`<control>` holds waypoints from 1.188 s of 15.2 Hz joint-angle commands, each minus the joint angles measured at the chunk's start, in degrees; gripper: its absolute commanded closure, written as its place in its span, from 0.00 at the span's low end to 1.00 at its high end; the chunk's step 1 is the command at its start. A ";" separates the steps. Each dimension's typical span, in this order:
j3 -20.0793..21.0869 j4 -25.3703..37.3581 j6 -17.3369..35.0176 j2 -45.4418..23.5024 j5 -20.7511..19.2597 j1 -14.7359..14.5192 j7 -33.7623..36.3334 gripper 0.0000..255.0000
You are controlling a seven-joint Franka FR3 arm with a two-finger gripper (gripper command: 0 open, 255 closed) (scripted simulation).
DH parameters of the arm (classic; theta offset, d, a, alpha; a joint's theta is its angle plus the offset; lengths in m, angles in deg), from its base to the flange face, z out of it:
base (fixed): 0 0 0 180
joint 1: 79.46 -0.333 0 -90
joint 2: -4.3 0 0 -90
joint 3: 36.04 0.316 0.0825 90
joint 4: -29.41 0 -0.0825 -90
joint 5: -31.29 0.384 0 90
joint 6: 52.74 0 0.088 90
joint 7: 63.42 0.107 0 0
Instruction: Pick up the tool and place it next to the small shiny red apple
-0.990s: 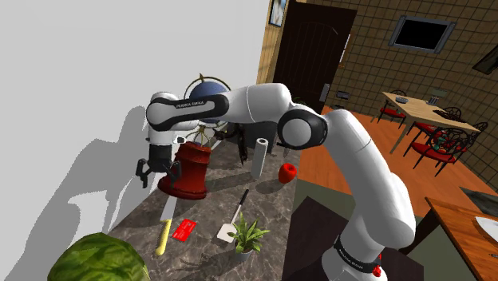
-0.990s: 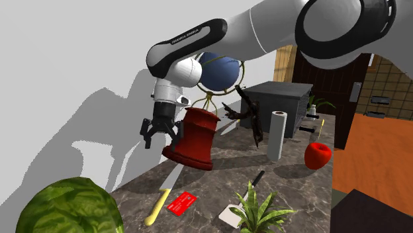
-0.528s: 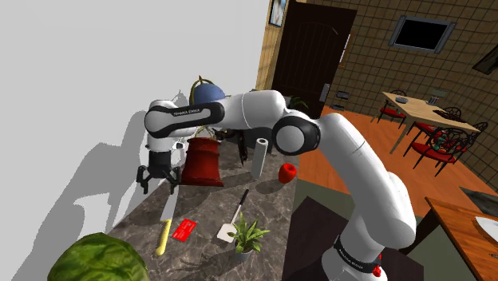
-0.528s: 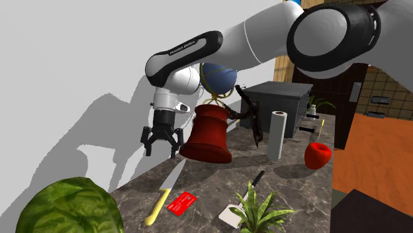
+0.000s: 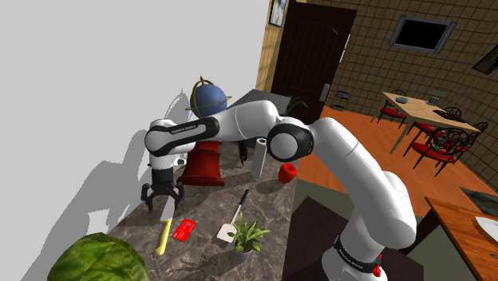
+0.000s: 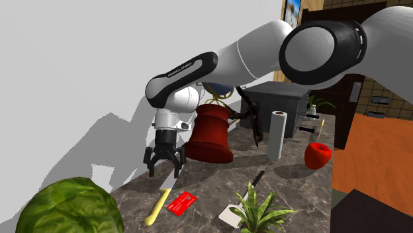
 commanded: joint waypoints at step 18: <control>-0.12 -3.82 3.22 0.03 0.12 -0.11 -0.42 1.00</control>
